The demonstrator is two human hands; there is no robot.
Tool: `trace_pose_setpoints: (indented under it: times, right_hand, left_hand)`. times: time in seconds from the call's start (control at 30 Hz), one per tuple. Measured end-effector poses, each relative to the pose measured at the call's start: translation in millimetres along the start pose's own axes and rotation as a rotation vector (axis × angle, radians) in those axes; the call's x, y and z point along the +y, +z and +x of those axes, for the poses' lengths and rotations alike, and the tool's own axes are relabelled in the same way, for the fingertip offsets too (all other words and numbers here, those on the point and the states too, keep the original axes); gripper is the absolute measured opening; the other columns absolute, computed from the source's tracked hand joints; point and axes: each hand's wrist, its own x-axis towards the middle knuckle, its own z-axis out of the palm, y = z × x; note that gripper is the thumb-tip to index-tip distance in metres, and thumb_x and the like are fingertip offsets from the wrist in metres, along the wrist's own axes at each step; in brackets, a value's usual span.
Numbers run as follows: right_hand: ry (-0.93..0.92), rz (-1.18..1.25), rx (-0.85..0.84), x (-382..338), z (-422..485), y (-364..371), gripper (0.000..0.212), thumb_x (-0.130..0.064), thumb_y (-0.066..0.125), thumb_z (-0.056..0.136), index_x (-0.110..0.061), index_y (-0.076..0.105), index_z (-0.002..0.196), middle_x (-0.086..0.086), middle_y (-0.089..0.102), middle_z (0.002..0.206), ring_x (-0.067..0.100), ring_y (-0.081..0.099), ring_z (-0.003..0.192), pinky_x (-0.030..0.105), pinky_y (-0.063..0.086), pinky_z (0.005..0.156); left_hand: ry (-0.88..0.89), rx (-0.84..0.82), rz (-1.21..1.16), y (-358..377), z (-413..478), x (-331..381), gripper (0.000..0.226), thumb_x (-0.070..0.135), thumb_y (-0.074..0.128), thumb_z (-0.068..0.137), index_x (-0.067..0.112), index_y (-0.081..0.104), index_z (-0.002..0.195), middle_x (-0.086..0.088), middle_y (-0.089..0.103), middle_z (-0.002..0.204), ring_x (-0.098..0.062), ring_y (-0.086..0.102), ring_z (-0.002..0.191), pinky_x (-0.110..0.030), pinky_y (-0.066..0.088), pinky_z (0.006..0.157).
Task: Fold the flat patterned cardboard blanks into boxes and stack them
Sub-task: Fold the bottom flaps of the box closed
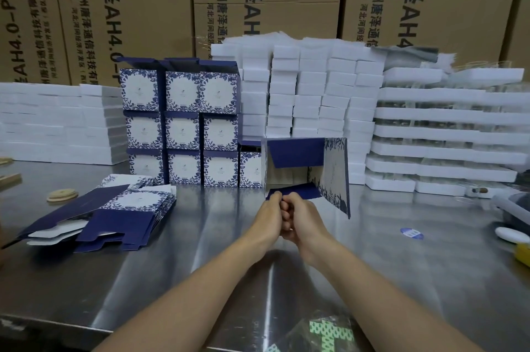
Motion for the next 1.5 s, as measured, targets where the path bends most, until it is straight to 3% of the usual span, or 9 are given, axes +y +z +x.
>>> trace_pose_setpoints:
  times: [0.2, 0.53, 0.7, 0.8, 0.9, 1.03, 1.17, 1.3, 1.5]
  right_hand:
    - [0.002, 0.019, 0.079, -5.5, 2.8, -3.1, 0.039, -0.025, 0.038, 0.106, -0.020, 0.040, 0.067, -0.005, 0.035, 0.051, 0.011, 0.031, 0.041, 0.032, 0.036, 0.060]
    - [-0.097, -0.123, 0.120, -3.2, 9.5, -9.4, 0.042, -0.030, 0.034, 0.110, -0.015, 0.047, 0.073, -0.001, 0.041, 0.056, 0.011, 0.034, 0.043, 0.022, 0.029, 0.041]
    - [-0.256, -0.654, -0.227, 0.7, 15.2, -36.0, 0.026, -0.048, 0.067, 0.101, -0.022, 0.070, 0.104, -0.013, 0.067, 0.077, 0.002, 0.063, 0.068, 0.020, 0.047, 0.058]
    - [-0.375, -0.807, -0.073, 6.3, 25.8, -43.0, 0.023, -0.033, 0.076, 0.093, -0.024, 0.059, 0.107, -0.012, 0.064, 0.090, 0.001, 0.064, 0.083, 0.025, 0.045, 0.076]
    - [-0.361, -0.336, 0.151, -3.5, 32.9, -44.1, 0.064, -0.061, 0.073, 0.086, -0.038, 0.052, 0.142, -0.005, 0.073, 0.121, 0.008, 0.073, 0.103, 0.037, 0.055, 0.087]
    - [-0.784, -0.692, 0.193, -8.0, 34.3, -55.5, 0.077, -0.034, 0.082, 0.091, -0.046, 0.040, 0.155, -0.018, 0.047, 0.154, 0.008, 0.047, 0.140, 0.039, 0.043, 0.115]
    - [-0.681, -0.534, 0.270, -15.1, 27.0, -52.4, 0.047, -0.069, 0.062, 0.092, -0.036, 0.062, 0.126, -0.019, 0.065, 0.126, 0.002, 0.060, 0.119, 0.038, 0.050, 0.104]
    - [-0.646, -0.490, 0.329, -17.8, 23.6, -49.5, 0.034, -0.057, 0.057, 0.102, -0.024, 0.062, 0.093, -0.008, 0.068, 0.103, 0.012, 0.065, 0.103, 0.040, 0.052, 0.092]
    - [-0.639, -0.501, 0.344, -15.6, 23.3, -49.4, 0.024, -0.039, 0.061, 0.102, -0.037, 0.045, 0.119, -0.015, 0.064, 0.109, 0.003, 0.069, 0.092, 0.026, 0.048, 0.073]
  left_hand:
    - [-0.002, -0.033, -0.132, -6.1, -2.8, 3.1, 0.058, 0.039, 0.032, 0.112, 0.013, 0.069, 0.076, -0.002, 0.065, 0.059, -0.011, 0.059, 0.046, -0.030, 0.056, 0.049]
    - [0.037, -0.022, -0.188, -10.9, 2.3, 4.5, 0.055, 0.041, 0.029, 0.113, 0.017, 0.075, 0.096, 0.002, 0.079, 0.079, -0.009, 0.074, 0.067, -0.045, 0.066, 0.069]
    - [0.058, 0.114, -0.301, -29.8, 12.8, 14.6, 0.045, 0.042, 0.029, 0.113, 0.023, 0.068, 0.104, -0.002, 0.079, 0.100, -0.017, 0.073, 0.091, -0.041, 0.064, 0.067]
    - [0.055, 0.180, -0.271, -47.1, 20.6, 17.5, 0.036, 0.047, 0.039, 0.111, 0.025, 0.067, 0.113, -0.006, 0.074, 0.117, -0.024, 0.072, 0.104, -0.041, 0.061, 0.072]
    - [0.065, 0.170, -0.248, -56.2, 20.9, 18.3, 0.035, 0.055, 0.052, 0.106, 0.025, 0.070, 0.111, -0.003, 0.078, 0.104, -0.021, 0.078, 0.088, -0.034, 0.061, 0.059]
    - [0.180, 0.095, -0.191, -52.6, 16.6, 22.2, 0.051, 0.070, 0.035, 0.105, 0.037, 0.069, 0.125, 0.007, 0.076, 0.122, -0.003, 0.077, 0.084, -0.035, 0.058, 0.067]
    - [0.283, 0.067, -0.123, -48.2, 7.4, 22.6, 0.056, 0.085, 0.025, 0.094, 0.060, 0.068, 0.120, 0.032, 0.071, 0.119, 0.009, 0.067, 0.103, -0.032, 0.051, 0.086]
    - [0.416, 0.106, 0.047, -46.8, 1.4, 20.0, 0.032, 0.076, 0.044, 0.098, 0.064, 0.073, 0.095, 0.040, 0.071, 0.105, 0.023, 0.062, 0.103, -0.002, 0.043, 0.082]
    - [0.448, 0.264, 0.214, -47.5, 14.5, 6.8, 0.019, 0.041, 0.061, 0.105, 0.038, 0.056, 0.123, 0.012, 0.067, 0.113, -0.003, 0.064, 0.089, -0.031, 0.053, 0.081]
